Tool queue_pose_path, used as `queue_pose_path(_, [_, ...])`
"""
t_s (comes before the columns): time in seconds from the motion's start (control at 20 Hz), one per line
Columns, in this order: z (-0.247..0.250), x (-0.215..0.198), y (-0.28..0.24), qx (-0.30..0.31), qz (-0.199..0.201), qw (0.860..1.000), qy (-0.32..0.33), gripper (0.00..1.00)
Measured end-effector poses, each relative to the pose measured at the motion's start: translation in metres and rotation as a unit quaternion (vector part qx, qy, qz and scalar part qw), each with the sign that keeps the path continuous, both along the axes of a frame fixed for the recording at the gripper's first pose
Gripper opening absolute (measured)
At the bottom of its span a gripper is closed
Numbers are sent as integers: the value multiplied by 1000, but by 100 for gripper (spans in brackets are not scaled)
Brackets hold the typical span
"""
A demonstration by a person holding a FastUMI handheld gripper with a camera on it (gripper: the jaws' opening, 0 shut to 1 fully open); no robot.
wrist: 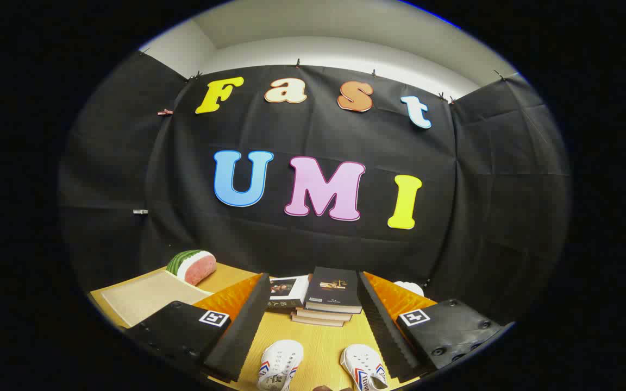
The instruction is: Open the storage box then place both shoes into the box .Put the left shoe in first, then the right shoe, with the right side of both shoes facing outward in a uniform manner.
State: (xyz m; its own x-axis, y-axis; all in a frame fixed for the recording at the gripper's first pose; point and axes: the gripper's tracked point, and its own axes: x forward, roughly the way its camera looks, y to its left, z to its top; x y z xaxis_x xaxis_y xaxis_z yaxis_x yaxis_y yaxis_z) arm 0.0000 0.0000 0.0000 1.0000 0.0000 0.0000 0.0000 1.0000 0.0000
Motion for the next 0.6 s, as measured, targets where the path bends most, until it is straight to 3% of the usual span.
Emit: queue_pose_path(0.6, [-9,4,7,2,17,1000,15,97])
